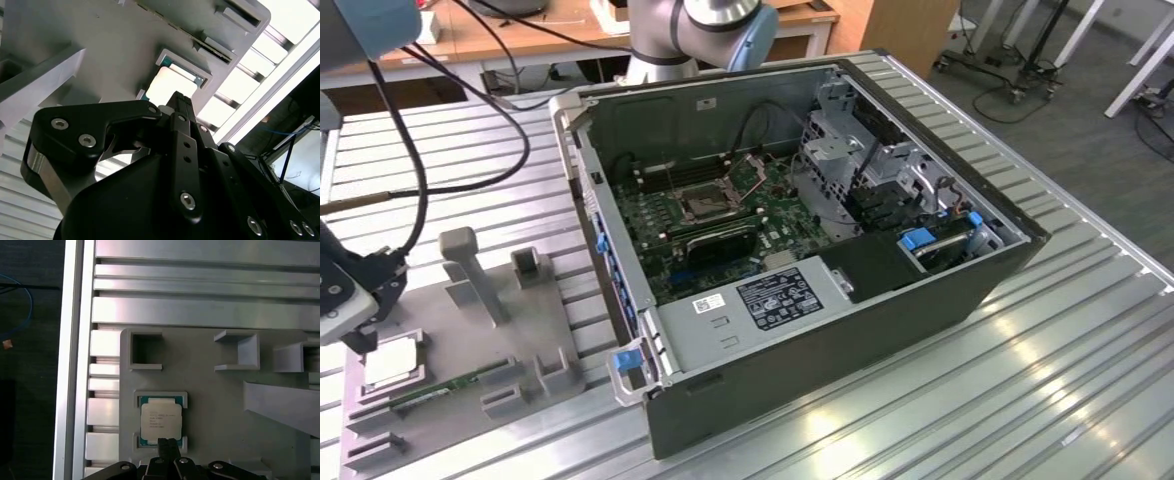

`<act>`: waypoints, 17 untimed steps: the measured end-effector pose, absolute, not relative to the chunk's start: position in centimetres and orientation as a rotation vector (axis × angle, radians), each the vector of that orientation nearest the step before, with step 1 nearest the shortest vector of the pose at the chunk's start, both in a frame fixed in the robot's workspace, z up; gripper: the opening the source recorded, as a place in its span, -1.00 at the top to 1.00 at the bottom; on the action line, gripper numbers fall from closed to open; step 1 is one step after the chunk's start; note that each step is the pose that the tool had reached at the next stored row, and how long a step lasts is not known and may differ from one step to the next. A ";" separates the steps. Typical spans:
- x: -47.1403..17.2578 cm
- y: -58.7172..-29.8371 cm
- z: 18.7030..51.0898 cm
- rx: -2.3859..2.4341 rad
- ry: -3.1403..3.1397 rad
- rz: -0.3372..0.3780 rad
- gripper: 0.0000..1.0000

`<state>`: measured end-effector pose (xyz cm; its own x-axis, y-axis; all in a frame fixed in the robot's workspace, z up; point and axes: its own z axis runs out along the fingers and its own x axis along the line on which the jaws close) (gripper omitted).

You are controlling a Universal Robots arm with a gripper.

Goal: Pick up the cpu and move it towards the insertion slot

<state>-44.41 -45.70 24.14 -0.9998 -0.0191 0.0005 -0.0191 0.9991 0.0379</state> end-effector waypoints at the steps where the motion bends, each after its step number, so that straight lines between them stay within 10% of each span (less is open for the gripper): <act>1: -44.4 -45.7 24.0 0.030 -3.140 -0.059 0.79; 17: -44.5 -45.7 23.1 0.030 -3.140 -0.059 0.79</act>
